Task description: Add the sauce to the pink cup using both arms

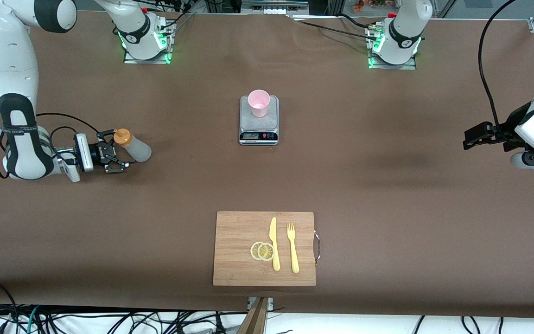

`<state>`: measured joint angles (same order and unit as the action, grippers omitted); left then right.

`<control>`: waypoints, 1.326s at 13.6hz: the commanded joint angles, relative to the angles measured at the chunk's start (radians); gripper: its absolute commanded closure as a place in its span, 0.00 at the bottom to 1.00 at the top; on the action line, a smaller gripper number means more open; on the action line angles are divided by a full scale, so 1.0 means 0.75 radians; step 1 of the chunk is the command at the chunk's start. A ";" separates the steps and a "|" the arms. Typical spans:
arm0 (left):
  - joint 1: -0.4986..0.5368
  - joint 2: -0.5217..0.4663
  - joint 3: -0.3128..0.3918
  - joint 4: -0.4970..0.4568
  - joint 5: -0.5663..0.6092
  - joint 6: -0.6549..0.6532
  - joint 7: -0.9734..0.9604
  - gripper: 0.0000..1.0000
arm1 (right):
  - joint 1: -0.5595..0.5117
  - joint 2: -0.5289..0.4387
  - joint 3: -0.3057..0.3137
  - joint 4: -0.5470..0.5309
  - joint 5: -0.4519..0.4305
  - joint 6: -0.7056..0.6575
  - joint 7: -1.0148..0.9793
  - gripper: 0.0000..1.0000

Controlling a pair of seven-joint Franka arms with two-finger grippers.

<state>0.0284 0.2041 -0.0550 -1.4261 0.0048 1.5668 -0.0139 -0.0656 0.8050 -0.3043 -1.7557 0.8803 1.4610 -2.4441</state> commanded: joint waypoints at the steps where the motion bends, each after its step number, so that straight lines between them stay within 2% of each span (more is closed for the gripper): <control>1: -0.003 0.008 0.002 0.018 0.004 -0.007 0.013 0.00 | 0.014 -0.093 -0.050 0.009 -0.152 -0.003 0.094 0.00; 5: -0.003 0.010 0.002 0.020 0.004 -0.007 0.006 0.00 | 0.004 -0.349 -0.075 0.007 -0.518 0.068 0.433 0.00; 8: -0.003 0.008 0.002 0.020 0.004 -0.007 0.006 0.00 | 0.016 -0.500 -0.073 0.001 -0.725 0.107 0.807 0.00; 11: -0.003 0.008 0.002 0.020 0.004 -0.007 0.006 0.00 | 0.063 -0.627 -0.067 -0.001 -0.876 0.118 1.186 0.00; 14: -0.003 0.008 0.002 0.020 0.004 -0.007 0.006 0.00 | 0.155 -0.742 -0.063 -0.005 -0.979 0.114 1.580 0.00; 15: -0.003 0.008 0.002 0.018 0.004 -0.007 0.006 0.00 | 0.169 -0.768 -0.044 0.003 -1.024 0.114 1.733 0.00; 16: -0.003 0.008 0.002 0.020 0.004 -0.007 0.006 0.00 | 0.163 -0.789 0.017 0.009 -1.053 0.118 1.871 0.00; 18: -0.003 0.008 0.002 0.020 0.004 -0.007 0.006 0.00 | 0.157 -0.824 0.082 0.017 -1.063 0.128 2.177 0.00</control>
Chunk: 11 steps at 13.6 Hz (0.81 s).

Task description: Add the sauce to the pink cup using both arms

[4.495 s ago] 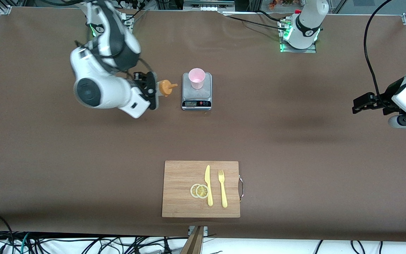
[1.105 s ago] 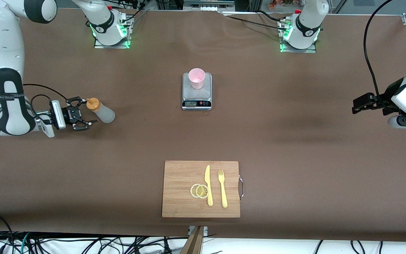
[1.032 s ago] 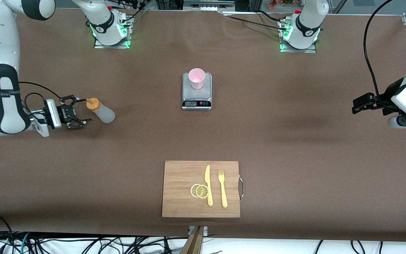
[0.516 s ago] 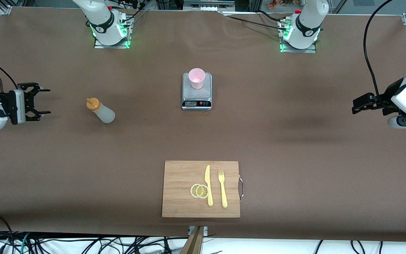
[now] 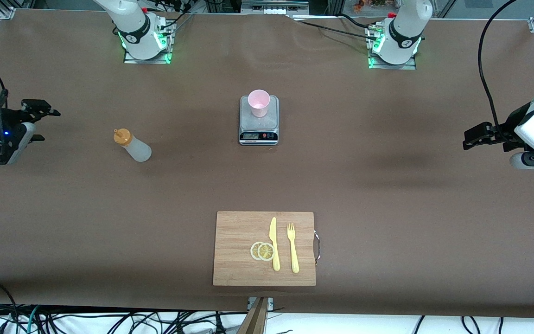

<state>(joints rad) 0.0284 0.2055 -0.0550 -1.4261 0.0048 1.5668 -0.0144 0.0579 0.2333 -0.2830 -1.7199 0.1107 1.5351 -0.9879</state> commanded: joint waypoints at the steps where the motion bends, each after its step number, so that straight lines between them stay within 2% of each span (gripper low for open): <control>1: -0.003 0.008 0.002 0.020 0.004 -0.007 0.007 0.00 | -0.014 -0.074 0.087 -0.018 -0.041 0.027 0.359 0.00; 6: -0.003 0.006 0.002 0.020 0.004 -0.007 0.007 0.00 | -0.028 -0.119 0.185 0.088 -0.170 0.013 0.884 0.00; 11: -0.003 0.008 0.002 0.020 0.004 -0.007 0.007 0.00 | -0.049 -0.170 0.281 0.186 -0.187 -0.071 1.294 0.00</control>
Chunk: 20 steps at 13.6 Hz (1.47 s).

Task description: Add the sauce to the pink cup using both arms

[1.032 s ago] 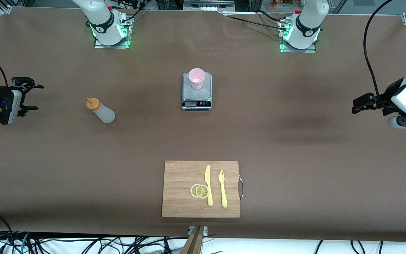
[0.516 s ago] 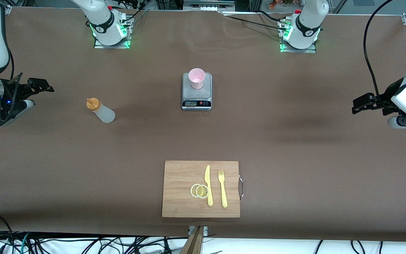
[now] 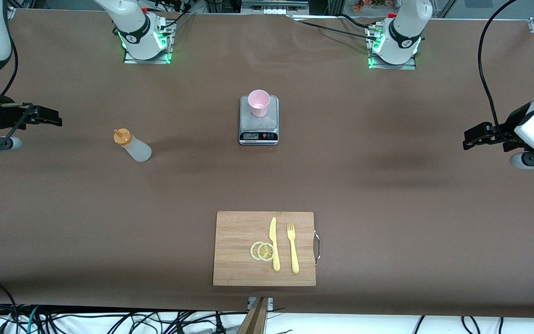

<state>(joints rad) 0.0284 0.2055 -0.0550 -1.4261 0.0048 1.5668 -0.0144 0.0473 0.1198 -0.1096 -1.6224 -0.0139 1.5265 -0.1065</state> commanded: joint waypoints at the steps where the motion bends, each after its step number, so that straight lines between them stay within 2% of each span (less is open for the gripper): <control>1: -0.003 0.006 0.002 0.020 0.004 -0.007 0.007 0.00 | -0.034 -0.019 0.056 0.077 -0.016 -0.076 0.164 0.00; 3: -0.005 0.006 0.002 0.020 0.004 -0.007 0.007 0.00 | -0.034 -0.021 0.056 0.106 -0.014 -0.096 0.181 0.00; 8: -0.003 0.008 0.002 0.020 0.002 -0.007 0.009 0.00 | -0.083 -0.025 0.081 0.122 0.004 0.008 0.191 0.00; 12: -0.005 0.010 0.002 0.020 0.000 -0.007 0.009 0.00 | -0.051 -0.015 0.068 0.163 -0.002 0.004 0.224 0.00; 13: -0.003 0.008 0.002 0.020 0.002 -0.007 0.007 0.00 | -0.047 -0.009 0.056 0.179 -0.002 -0.002 0.230 0.00; 15: -0.005 0.010 0.002 0.020 0.002 -0.007 0.007 0.00 | 0.031 -0.002 -0.031 0.185 0.000 -0.006 0.224 0.00; 20: -0.005 0.010 0.002 0.020 0.002 -0.007 0.009 0.00 | 0.035 0.010 -0.044 0.183 0.053 -0.008 0.236 0.00</control>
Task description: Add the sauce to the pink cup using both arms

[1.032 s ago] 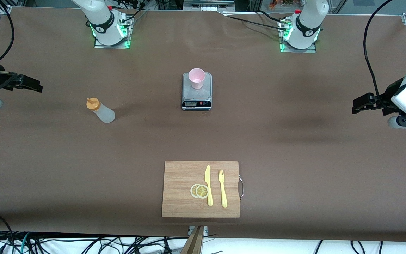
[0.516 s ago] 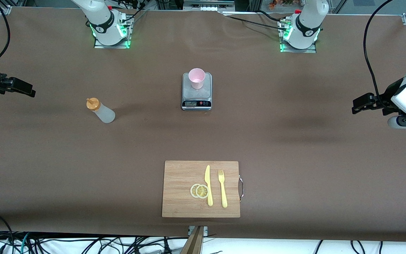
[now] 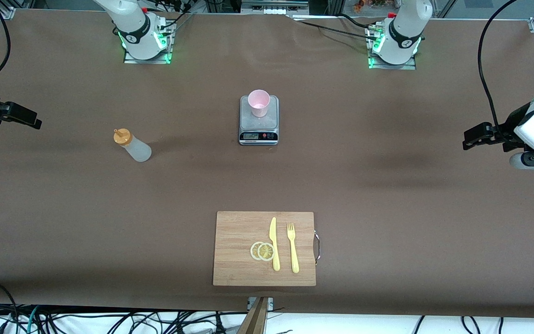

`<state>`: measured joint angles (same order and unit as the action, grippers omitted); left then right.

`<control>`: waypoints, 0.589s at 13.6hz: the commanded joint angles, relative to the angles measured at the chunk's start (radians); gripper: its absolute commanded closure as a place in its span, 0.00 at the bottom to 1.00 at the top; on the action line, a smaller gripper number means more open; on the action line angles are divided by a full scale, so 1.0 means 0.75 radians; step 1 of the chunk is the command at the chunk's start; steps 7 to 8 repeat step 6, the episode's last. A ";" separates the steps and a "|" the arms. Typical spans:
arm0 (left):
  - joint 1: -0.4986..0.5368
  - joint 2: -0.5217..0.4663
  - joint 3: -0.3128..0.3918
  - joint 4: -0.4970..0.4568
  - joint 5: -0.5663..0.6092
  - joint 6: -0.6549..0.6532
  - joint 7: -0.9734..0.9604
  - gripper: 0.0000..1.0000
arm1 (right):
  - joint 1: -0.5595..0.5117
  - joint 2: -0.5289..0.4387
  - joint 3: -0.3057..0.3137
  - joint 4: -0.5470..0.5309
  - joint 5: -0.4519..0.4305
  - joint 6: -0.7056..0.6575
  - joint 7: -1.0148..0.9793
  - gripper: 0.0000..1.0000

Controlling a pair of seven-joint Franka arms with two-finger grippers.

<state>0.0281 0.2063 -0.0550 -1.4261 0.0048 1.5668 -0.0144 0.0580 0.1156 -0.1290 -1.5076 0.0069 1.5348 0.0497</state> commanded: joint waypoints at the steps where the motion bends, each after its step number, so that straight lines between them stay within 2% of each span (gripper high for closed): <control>1: -0.005 0.009 0.002 0.020 0.002 -0.007 0.011 0.00 | 0.021 0.016 -0.018 0.030 0.026 -0.022 0.028 0.00; 8: -0.021 0.011 0.002 0.020 0.002 -0.007 0.007 0.00 | 0.023 0.016 -0.018 0.030 0.026 -0.036 0.024 0.00</control>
